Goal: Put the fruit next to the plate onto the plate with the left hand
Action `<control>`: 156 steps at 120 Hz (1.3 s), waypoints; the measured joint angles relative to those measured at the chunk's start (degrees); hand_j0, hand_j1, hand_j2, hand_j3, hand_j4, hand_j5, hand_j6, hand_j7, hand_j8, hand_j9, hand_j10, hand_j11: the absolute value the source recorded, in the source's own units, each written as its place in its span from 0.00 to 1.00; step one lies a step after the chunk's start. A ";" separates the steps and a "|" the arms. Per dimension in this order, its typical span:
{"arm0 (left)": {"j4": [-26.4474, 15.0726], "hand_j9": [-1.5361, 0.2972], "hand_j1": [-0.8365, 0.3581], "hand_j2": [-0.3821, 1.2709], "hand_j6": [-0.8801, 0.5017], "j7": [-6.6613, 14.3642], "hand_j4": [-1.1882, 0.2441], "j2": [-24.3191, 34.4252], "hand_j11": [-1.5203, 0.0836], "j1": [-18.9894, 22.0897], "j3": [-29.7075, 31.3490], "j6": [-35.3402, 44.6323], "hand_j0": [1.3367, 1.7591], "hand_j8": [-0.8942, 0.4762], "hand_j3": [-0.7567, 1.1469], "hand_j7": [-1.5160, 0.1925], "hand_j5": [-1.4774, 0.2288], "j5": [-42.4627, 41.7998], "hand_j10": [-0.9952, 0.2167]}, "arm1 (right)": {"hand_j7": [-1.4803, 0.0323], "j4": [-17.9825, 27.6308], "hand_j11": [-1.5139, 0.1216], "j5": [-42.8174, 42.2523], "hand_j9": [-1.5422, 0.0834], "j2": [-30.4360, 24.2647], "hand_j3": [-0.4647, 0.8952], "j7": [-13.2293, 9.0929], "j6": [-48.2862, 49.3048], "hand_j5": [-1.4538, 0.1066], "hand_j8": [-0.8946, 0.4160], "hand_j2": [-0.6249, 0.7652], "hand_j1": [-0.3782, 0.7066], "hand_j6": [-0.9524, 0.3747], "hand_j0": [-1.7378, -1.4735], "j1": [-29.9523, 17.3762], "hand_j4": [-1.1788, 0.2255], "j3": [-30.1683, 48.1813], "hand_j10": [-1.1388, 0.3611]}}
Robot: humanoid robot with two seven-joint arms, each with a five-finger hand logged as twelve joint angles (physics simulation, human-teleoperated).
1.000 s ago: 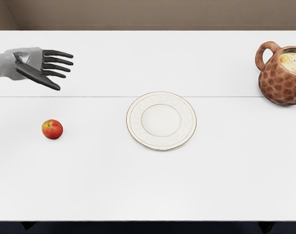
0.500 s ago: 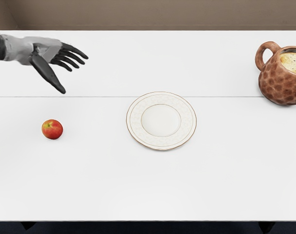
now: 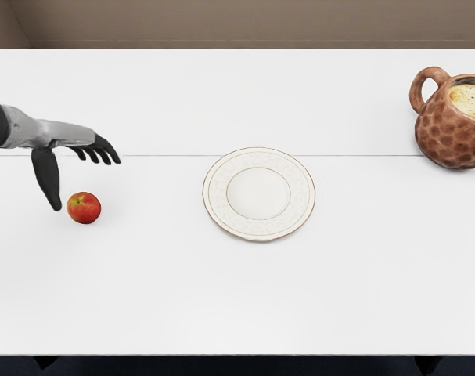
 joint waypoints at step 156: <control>-5.35 0.59 0.65 0.27 0.39 4.42 0.59 -17.17 0.67 -6.01 34.86 42.61 0.76 0.40 0.40 0.62 0.60 0.22 0.54 | 0.95 0.00 0.90 0.00 0.92 0.00 0.34 0.00 0.00 0.91 0.66 0.45 0.06 0.69 0.30 0.00 0.82 0.00 0.74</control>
